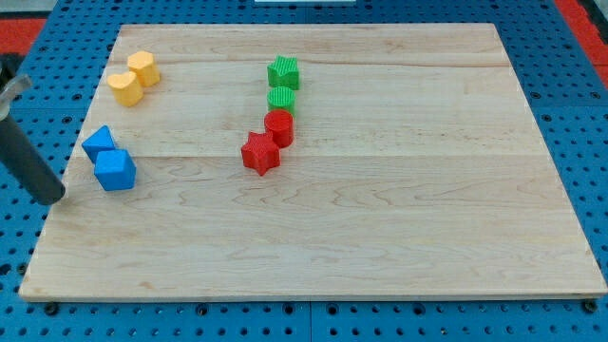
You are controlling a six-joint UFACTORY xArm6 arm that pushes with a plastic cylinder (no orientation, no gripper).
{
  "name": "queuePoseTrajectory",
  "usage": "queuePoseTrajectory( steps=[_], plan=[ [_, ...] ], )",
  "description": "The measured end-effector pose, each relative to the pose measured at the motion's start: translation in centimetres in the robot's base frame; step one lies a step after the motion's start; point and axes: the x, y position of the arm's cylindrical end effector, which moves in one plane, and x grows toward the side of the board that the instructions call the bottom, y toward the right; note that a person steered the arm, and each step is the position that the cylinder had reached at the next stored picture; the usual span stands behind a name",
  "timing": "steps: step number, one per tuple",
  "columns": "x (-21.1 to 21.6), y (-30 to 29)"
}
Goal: Move the blue cube left parallel to the red star
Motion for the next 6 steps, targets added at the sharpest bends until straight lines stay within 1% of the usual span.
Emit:
queuePoseTrajectory(
  steps=[1, 2, 3, 4, 5, 6],
  plan=[
    [-1.2, 3.2],
    [-2.3, 9.9],
    [-2.3, 12.2],
    [0.2, 11.4],
    [0.9, 3.2],
    [-1.7, 1.8]
  ],
)
